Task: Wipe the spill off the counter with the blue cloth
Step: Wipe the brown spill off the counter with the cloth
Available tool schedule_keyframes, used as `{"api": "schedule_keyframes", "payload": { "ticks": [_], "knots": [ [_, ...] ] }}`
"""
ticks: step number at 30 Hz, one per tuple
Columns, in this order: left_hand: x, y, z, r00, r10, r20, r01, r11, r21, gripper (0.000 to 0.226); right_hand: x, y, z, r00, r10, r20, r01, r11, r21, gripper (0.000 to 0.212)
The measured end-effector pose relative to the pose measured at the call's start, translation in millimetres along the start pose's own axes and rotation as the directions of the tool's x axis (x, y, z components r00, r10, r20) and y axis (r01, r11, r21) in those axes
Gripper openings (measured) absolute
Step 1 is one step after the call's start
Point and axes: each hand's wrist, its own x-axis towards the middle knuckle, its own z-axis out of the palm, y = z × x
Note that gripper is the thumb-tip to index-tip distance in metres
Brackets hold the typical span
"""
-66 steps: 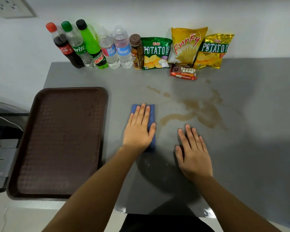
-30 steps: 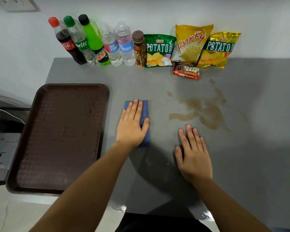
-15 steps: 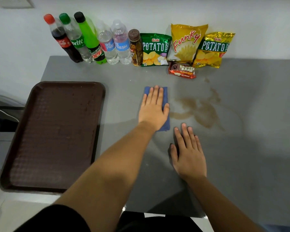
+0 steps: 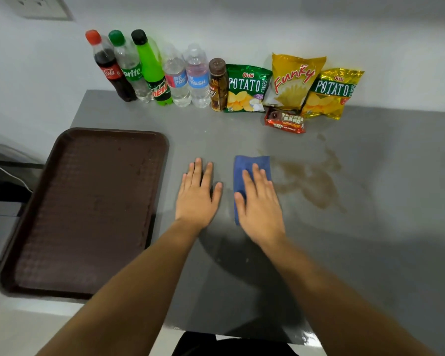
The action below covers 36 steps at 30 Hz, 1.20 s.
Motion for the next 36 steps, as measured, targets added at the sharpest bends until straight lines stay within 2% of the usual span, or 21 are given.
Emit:
{"api": "schedule_keyframes", "payload": {
  "ticks": [4, 9, 13, 18, 24, 27, 30, 33, 36],
  "knots": [
    [-2.1, -3.1, 8.0, 1.0, -0.005, -0.007, 0.005, 0.999, 0.045, 0.068, 28.6, -10.9, 20.8, 0.997, 0.048, 0.056, -0.04, 0.991, -0.127, 0.063],
    [-3.1, -5.3, 11.0, 1.0, -0.005, -0.027, 0.007, 0.998, 0.065, 0.068, 57.3, 10.4, 13.5, 0.999, 0.014, 0.046, -0.006, 0.986, -0.165, 0.06],
    [-2.8, -6.3, 11.2, 1.0, -0.006, -0.024, 0.008, 0.998, 0.067, 0.068, 77.2, 51.8, -7.1, 0.992, 0.12, 0.041, -0.111, 0.978, -0.175, 0.061],
    [-2.8, -4.7, 10.8, 1.0, -0.011, -0.024, 0.013, 0.997, 0.071, 0.068, 48.5, 84.6, -19.2, 0.978, 0.205, 0.02, -0.197, 0.957, -0.213, 0.061],
    [-2.9, -6.3, 11.8, 1.0, 0.0, -0.021, 0.001, 0.998, 0.066, 0.068, -11.1, 53.6, -7.4, 0.961, 0.265, -0.075, -0.275, 0.942, -0.192, 0.061],
    [-2.6, -6.6, 11.9, 1.0, 0.0, -0.015, 0.001, 0.998, 0.069, 0.068, -22.0, 29.1, 5.0, 0.965, 0.258, -0.049, -0.263, 0.951, -0.162, 0.062],
    [-1.8, -7.7, 12.3, 1.0, 0.003, -0.009, -0.003, 0.998, 0.063, 0.068, -5.8, 21.4, 10.7, 0.982, 0.186, 0.009, -0.183, 0.97, -0.159, 0.062],
    [-1.9, -9.0, 13.1, 1.0, 0.011, -0.017, -0.01, 0.998, 0.059, 0.068, 24.1, 31.2, 5.5, 0.99, 0.132, 0.05, -0.122, 0.98, -0.16, 0.062],
    [-2.8, -8.9, 12.7, 1.0, 0.011, -0.021, -0.009, 0.998, 0.062, 0.067, 47.4, 53.2, -5.6, 0.987, 0.151, 0.052, -0.141, 0.978, -0.155, 0.063]
  ]
}}
